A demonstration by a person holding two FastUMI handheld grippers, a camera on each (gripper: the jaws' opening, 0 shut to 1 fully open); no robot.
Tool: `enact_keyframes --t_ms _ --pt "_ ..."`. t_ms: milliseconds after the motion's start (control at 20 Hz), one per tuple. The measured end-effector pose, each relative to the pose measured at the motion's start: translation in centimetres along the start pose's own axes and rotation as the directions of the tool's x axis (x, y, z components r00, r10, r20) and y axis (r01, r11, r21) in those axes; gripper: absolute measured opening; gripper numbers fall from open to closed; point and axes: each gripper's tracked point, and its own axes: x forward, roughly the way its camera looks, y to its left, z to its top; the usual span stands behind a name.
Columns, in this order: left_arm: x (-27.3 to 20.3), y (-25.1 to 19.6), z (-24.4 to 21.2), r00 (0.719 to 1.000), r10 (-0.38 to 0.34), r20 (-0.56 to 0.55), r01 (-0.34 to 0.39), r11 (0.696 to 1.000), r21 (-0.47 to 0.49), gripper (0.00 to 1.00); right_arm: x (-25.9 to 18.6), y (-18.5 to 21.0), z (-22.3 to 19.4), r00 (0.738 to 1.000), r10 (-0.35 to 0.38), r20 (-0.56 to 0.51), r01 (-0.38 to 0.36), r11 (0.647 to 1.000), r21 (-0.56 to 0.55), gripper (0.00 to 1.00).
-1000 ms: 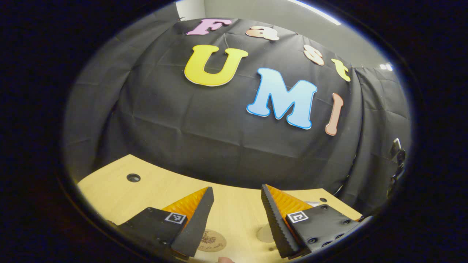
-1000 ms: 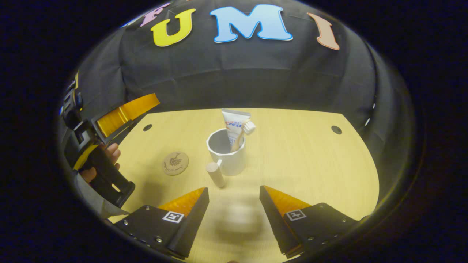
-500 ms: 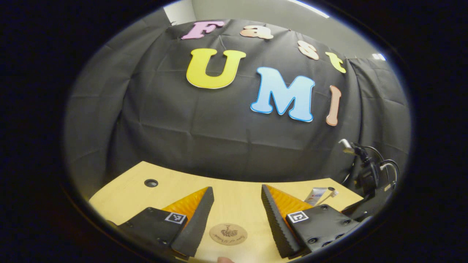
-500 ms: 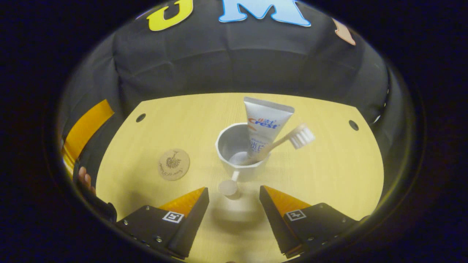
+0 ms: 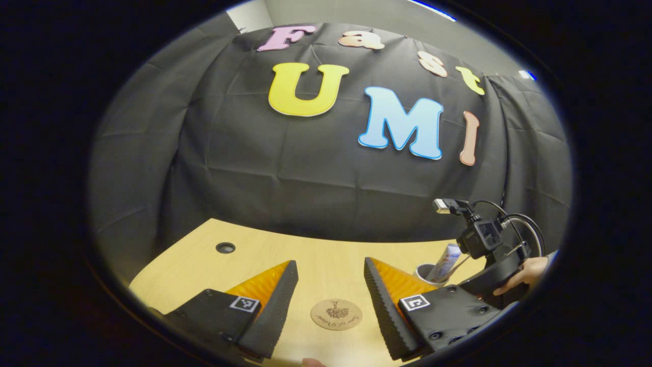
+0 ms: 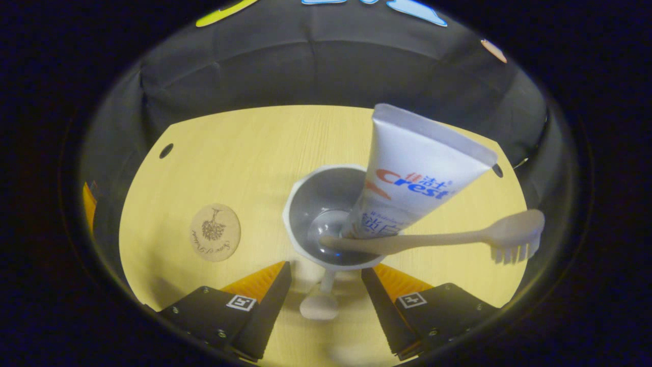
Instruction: Put the toothbrush and toothpaste on the desktop into the cup, then pick up the cup and place it on the coaster on the desktop.
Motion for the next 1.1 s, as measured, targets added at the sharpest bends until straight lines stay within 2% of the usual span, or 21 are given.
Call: enact_keyframes --t_ms 100,150,300,400,450,550,600,750,1000,1050,1100 --pt "-0.1 0.2 0.0 1.000 -0.001 -0.003 0.001 1.000 0.000 0.85 0.6 -0.3 0.0 1.000 -0.009 -0.019 0.009 1.000 0.000 0.85" --pt "0.0 0.3 -0.2 1.000 -0.001 -0.006 0.001 1.000 0.000 0.85 0.8 -0.6 0.0 0.999 -0.019 -0.026 0.019 1.000 0.003 0.79" --pt "0.1 0.3 -0.4 1.000 -0.006 -0.015 0.006 1.000 -0.005 0.85 1.1 -1.0 0.0 0.999 -0.022 -0.048 0.023 1.000 0.014 0.71" --pt "0.2 0.2 -0.6 1.000 -0.009 -0.020 0.009 1.000 -0.008 0.85 1.6 -1.3 -0.4 0.998 -0.034 -0.055 0.035 0.999 0.007 0.57" --pt "0.2 0.2 -0.7 1.000 -0.009 -0.024 0.009 1.000 -0.009 0.85 1.4 -1.3 -0.7 0.998 -0.031 -0.057 0.032 0.999 0.022 0.34" --pt "0.2 0.2 -0.8 1.000 -0.009 -0.028 0.009 1.000 -0.016 0.85 1.5 -1.2 -0.4 0.999 -0.017 -0.039 0.018 1.000 0.015 0.26" --pt "0.3 0.4 -1.0 1.000 -0.007 -0.030 0.007 1.000 -0.022 0.85 1.3 -1.2 -0.2 0.999 -0.012 -0.030 0.013 1.000 0.006 0.28" --pt "0.2 0.5 -1.4 0.999 0.000 -0.039 -0.001 1.000 -0.027 0.85 1.3 -0.7 -0.6 1.000 0.009 -0.017 -0.010 1.000 -0.011 0.26" --pt "-0.5 1.5 -0.9 0.999 0.021 -0.035 -0.022 0.999 -0.026 0.85 0.1 1.8 -0.1 0.999 0.048 0.011 -0.047 0.997 -0.064 0.26" --pt "-0.7 1.7 -0.8 0.999 0.028 -0.034 -0.029 0.999 -0.027 0.85 -0.2 2.7 -0.1 0.998 0.063 0.015 -0.061 0.995 -0.082 0.30" --pt "-0.9 2.1 -0.8 0.999 0.036 -0.032 -0.037 0.999 -0.030 0.85 -0.6 3.6 0.0 0.997 0.079 0.019 -0.076 0.992 -0.099 0.26"
